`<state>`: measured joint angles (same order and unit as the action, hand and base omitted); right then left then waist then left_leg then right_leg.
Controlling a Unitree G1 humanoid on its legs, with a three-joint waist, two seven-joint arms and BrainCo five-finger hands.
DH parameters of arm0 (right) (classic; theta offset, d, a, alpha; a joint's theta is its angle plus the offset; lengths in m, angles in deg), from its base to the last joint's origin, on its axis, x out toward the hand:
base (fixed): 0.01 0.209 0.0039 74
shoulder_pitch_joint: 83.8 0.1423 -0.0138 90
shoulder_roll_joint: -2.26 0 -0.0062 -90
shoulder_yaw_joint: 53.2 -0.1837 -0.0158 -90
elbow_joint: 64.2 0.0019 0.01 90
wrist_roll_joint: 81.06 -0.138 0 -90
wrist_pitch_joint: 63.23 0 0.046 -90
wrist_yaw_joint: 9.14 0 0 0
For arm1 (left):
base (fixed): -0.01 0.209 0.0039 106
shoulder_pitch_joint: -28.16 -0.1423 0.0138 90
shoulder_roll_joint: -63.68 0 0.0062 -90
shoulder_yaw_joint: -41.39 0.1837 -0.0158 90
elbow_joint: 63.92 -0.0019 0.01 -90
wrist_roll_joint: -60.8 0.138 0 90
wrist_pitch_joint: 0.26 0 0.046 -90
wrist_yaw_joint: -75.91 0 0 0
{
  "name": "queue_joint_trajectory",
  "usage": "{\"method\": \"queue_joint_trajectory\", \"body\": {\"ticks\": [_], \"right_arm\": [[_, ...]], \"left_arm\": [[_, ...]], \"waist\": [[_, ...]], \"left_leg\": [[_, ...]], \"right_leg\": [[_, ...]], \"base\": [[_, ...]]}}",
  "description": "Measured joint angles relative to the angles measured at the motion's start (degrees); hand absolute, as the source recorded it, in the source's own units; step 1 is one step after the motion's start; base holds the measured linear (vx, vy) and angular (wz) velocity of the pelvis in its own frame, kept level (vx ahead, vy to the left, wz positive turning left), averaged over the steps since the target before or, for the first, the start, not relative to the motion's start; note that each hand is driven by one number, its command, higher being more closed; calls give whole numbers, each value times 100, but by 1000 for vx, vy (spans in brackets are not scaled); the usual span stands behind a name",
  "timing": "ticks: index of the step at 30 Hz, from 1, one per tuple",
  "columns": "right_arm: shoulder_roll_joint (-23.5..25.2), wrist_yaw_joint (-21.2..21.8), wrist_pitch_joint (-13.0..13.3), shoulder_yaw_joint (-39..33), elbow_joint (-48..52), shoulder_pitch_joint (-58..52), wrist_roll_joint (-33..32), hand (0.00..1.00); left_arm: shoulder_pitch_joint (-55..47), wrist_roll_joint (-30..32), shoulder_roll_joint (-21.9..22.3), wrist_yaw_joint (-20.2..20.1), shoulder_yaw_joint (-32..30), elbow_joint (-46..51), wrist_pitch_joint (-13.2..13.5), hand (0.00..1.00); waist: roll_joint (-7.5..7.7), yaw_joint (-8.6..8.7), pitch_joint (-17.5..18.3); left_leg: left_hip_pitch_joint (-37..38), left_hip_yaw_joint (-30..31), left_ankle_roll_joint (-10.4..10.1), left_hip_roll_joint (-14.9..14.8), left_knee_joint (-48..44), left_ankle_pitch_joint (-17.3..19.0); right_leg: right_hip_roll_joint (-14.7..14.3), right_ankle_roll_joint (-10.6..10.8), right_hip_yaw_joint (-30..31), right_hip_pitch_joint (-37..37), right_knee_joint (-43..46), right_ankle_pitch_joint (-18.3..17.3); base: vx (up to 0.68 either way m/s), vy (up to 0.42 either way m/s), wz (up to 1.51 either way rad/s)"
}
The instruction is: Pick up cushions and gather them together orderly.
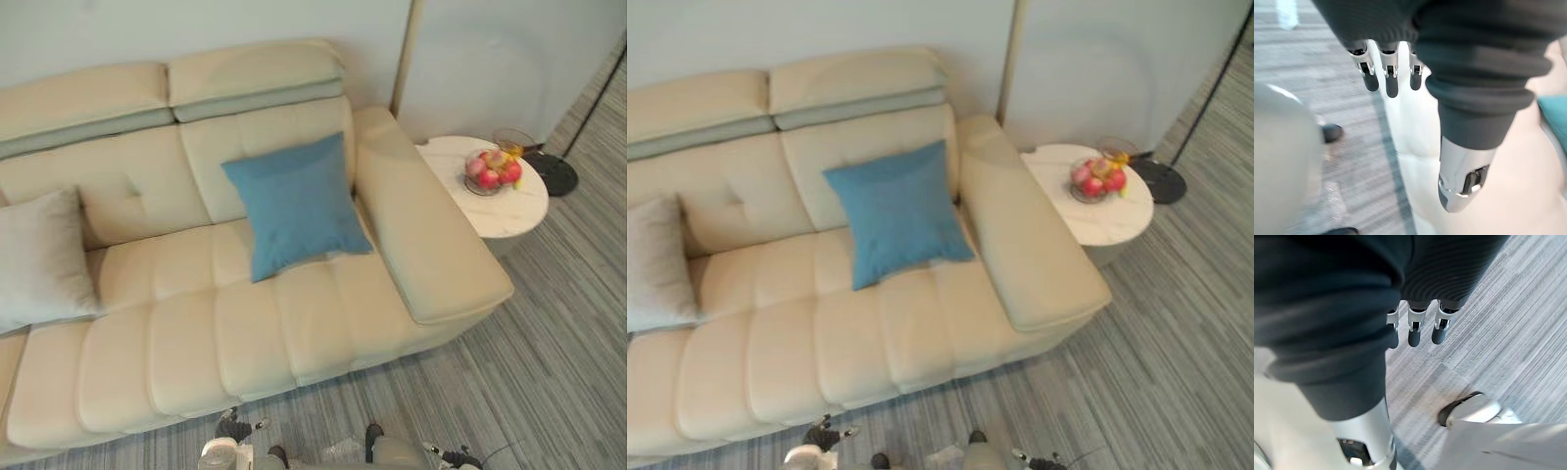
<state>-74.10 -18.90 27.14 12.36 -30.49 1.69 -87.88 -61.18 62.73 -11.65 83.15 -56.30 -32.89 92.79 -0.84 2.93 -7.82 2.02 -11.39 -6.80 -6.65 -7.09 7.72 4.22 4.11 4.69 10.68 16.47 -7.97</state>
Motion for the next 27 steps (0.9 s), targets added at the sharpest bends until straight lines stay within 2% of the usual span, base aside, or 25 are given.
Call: {"method": "queue_joint_trajectory", "body": {"ticks": [3, 4, 5, 6, 7, 8, 9, 10, 11, 12, 13, 14, 15, 16, 17, 18, 19, 20, 21, 22, 23, 24, 25, 27], "right_arm": [[140, 2, -18, 197, 194, 32, 7, 0], [213, 4, -33, 330, 185, 166, 14, 0], [259, 4, -31, 398, 182, 215, 16, 0], [301, 8, -21, 497, 189, 263, 15, 0], [316, 9, -31, 582, 184, 308, 18, 0], [322, 6, -28, 664, 245, 334, 13, 0], [322, 6, -32, 659, 292, 322, 17, 0], [314, 3, -20, 655, 323, 259, 19, 0], [310, 3, 4, 666, 296, 215, 25, 0], [306, 4, 13, 670, 281, 211, 25, 0], [278, 6, 102, 777, 191, 219, 33, 0], [137, 7, 112, 870, 2, 393, 70, 0], [98, 7, 94, 855, -20, 451, 69, 0], [118, 3, 71, 835, -84, 523, 75, 0], [175, 8, 57, 832, -157, 550, 133, 0], [191, 8, 52, 831, -200, 594, 180, 0], [180, 8, 66, 846, -175, 628, 227, 0], [170, -9, 94, 910, -86, 704, 239, 0], [163, -20, 81, 946, -97, 745, 240, 0], [131, -42, 75, 964, -100, 782, 244, 0], [-10, -43, 65, 1097, -98, 843, 254, 0], [-43, -43, 75, 1148, -91, 869, 274, 0], [-28, -42, 84, 1194, -63, 850, 343, 0], [-2, -39, 44, 1168, -110, 672, 367, 0]], "left_arm": [[243, 5, 5, 0, -34, 119, 18, 0], [373, 7, -20, 1, -35, 146, 33, 0], [447, 14, -56, 2, -33, 146, 31, 0], [541, 20, -120, 2, -20, 154, 30, 0], [606, 23, -175, 1, -15, 198, 30, 0], [666, 33, -195, 0, -13, 275, 22, 0], [685, 33, -192, 0, -15, 311, 16, 0], [704, 36, -195, -1, 27, 393, -1, 0], [717, 39, -225, -9, 43, 436, -9, 0], [709, 41, -242, -11, 34, 437, -9, 0], [708, 57, -276, -22, 33, 375, -24, 0], [631, 63, -233, -35, 16, 362, -10, 0], [622, 65, -191, -43, 15, 366, -9, 0], [636, 74, -247, -76, 25, 377, -13, 0], [742, 74, -418, -100, 115, 395, -28, 0], [729, 74, -476, -118, 127, 400, -33, 0], [686, 73, -538, -126, 88, 327, -100, 0], [572, 67, -609, -126, 90, 329, -120, 0], [541, 65, -620, -126, 97, 334, -114, 0], [491, 63, -579, -134, 152, 332, -109, 0], [466, 62, -560, -152, 279, 316, -96, 0], [477, 65, -594, -163, 287, 283, -97, 0], [547, 68, -635, -166, 322, 201, -102, 0], [554, 86, -627, -190, 507, 197, -100, 0]], "waist": [[63, -25, -49], [152, -34, -108], [190, -34, -148], [242, -26, -159], [298, -15, -207], [274, -7, -240], [283, -5, -249], [288, 3, -250], [350, 3, -233], [415, 7, -198], [449, 2, -203], [250, -135, -110], [164, -132, -116], [177, -70, -121], [410, -11, -177], [498, -52, -154], [510, -97, -143], [524, -140, -157], [578, -172, -138], [605, -211, -132], [500, -227, -124], [515, -244, -117], [560, -204, -127], [521, -133, -175]], "left_leg": [[119, -684, -12, -77, -10, 307], [109, -1054, 25, -65, -20, 375], [84, -1213, 53, -69, -28, 393], [-10, -1471, 88, -73, -56, 414], [-67, -1685, 112, -143, -139, 427], [-172, -1922, 177, -239, -295, 458], [-183, -1952, 193, -255, -327, 468], [-163, -1947, 193, -279, -377, 469], [-86, -1922, 192, -212, -475, 470], [-94, -1900, 198, -159, -521, 473], [-299, -1676, 454, -109, -778, 437], [-502, -1076, 719, 127, -185, 260], [-547, -1123, 707, 54, -88, 136], [-504, -1195, 518, 55, 8, 182], [-535, -1257, 472, 143, -46, 149], [-596, -1352, 462, 147, -140, 156], [-713, -1543, 467, 32, -427, 159], [-1123, -1667, 504, -277, -1252, 262], [-1186, -1633, 442, -227, -1256, 354], [-1216, -1601, 471, -103, -822, 361], [-1288, -1567, 632, -127, -324, -281], [-1290, -1651, 534, -191, -404, -188], [-1318, -1663, 527, -190, -462, -226], [-1222, -1601, 524, -213, -625, -223]], "right_leg": [[-274, 72, 670, 283, -31, 196], [-372, 119, 1008, 439, -215, 440], [-396, 144, 1122, 480, -371, 608], [-440, 190, 1210, 588, -625, 939], [-448, 196, 1120, 627, -886, 1273], [-426, 44, 556, 721, -854, 1297], [-422, -69, 285, 806, -511, 1048], [-363, -313, -331, 944, 524, 402], [-302, -305, -577, 930, 808, 239], [-314, -306, -595, 886, 808, 254], [-295, -341, -513, 681, 403, 408], [-373, -122, -185, 454, -312, 617], [-413, -253, -263, 505, -62, 407], [-265, -244, -502, 625, 983, -244], [5, -31, -616, 517, 1238, -600], [-22, -43, -596, 542, 1062, -576], [-161, -193, -626, 419, 724, -380], [-298, -267, -441, 190, 177, 4], [-291, -276, -313, 148, 0, 87], [-306, -301, -137, 70, -279, 218], [-466, -322, -18, 39, -502, 258], [-505, -321, -10, 32, -584, 246], [-470, -324, -56, -9, -726, 258], [-433, -357, -185, -292, -884, 277]], "base": [[15, 74, -127], [-17, 109, -157], [-59, 113, -155], [-66, 84, -122], [-93, 80, -134], [-57, 38, -91], [-28, 6, -48], [37, -36, -4], [48, -40, -5], [16, -45, -18], [-35, -21, -65], [-43, -16, -73], [-28, 32, -67], [49, -59, -16], [39, -92, -21], [32, -165, -54], [-27, -145, -114], [-54, -124, -121], [-78, -77, -123], [-89, 8, -131], [-77, 31, -131], [-52, 10, -103], [-56, -26, -29], [-58, -40, 14]]}}
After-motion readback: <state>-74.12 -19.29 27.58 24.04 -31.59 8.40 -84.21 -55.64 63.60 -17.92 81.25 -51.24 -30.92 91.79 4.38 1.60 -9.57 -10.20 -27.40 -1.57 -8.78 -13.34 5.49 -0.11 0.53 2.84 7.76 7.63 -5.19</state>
